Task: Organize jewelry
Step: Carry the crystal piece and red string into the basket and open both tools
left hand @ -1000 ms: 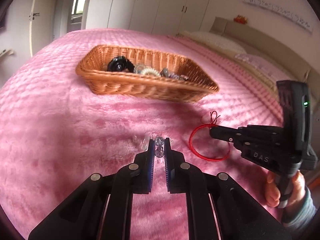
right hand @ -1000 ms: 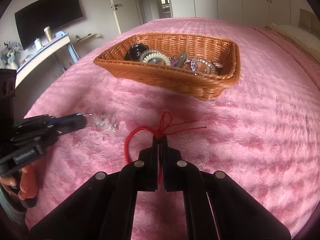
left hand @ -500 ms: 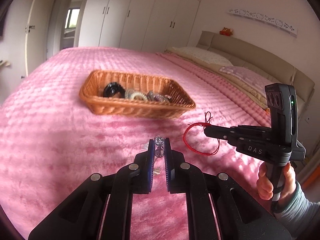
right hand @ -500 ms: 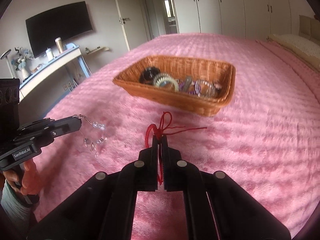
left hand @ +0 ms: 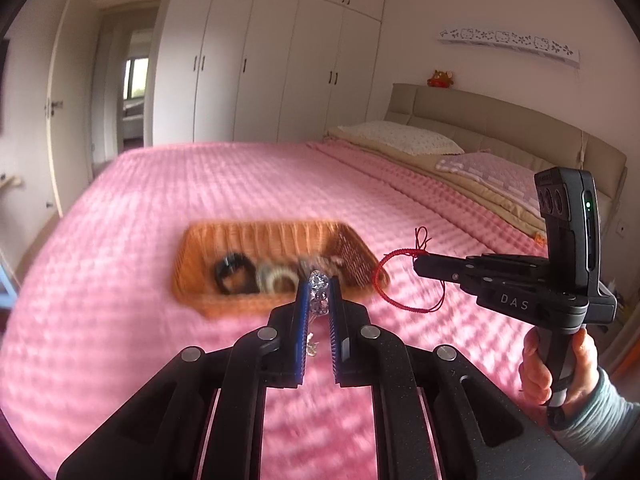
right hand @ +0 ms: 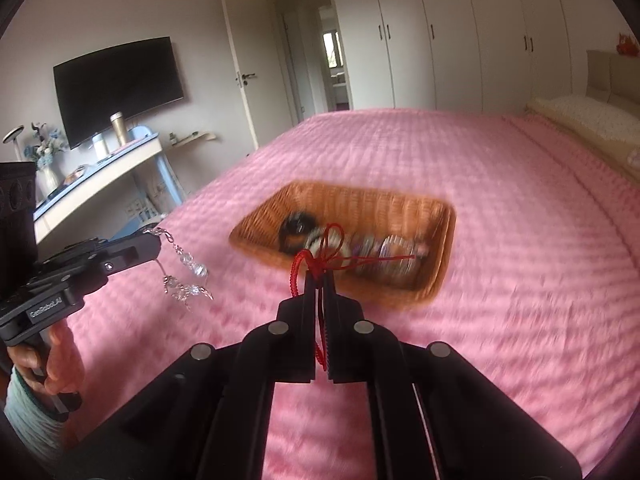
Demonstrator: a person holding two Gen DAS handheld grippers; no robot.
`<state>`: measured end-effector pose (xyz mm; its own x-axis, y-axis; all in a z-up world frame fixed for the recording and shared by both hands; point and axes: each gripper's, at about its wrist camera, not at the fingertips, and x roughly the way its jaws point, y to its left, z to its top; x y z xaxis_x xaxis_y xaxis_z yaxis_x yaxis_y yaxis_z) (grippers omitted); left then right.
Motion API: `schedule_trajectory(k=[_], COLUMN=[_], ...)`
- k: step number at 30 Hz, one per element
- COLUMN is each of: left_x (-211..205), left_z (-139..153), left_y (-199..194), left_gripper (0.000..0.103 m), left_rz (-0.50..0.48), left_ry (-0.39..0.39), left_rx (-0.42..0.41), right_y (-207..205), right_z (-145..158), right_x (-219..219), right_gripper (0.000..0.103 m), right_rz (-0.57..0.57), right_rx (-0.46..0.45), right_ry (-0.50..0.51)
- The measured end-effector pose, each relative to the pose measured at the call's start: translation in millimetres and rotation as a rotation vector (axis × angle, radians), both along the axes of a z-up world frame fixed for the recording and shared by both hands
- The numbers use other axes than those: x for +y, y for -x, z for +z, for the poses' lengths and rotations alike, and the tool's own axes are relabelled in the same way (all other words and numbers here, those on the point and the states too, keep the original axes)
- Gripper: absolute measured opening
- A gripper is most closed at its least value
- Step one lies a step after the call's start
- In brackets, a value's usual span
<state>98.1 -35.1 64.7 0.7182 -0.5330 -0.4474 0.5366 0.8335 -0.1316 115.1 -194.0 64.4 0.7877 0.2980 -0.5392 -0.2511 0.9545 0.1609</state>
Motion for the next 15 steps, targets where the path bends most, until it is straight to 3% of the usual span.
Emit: schedule_trajectory(k=[7,12,15], left_x=[-9,-20,-32], left_z=[14,-4,-31], left_y=[-59,-113,-145], left_gripper=[0.008,0.008,0.008], left_rz=[0.028,0.073,0.135], left_ry=[0.028,0.06,0.06], left_rx=[-0.004,0.031,0.058], right_y=[-67,-121,-150], right_z=[10,-16,-39], right_x=[4,0,-2], right_gripper=[0.002,0.002,0.002], right_rz=[-0.047,-0.079,-0.092], right_rx=[0.0,0.062,0.104], right_ry=[0.038,0.04,0.025])
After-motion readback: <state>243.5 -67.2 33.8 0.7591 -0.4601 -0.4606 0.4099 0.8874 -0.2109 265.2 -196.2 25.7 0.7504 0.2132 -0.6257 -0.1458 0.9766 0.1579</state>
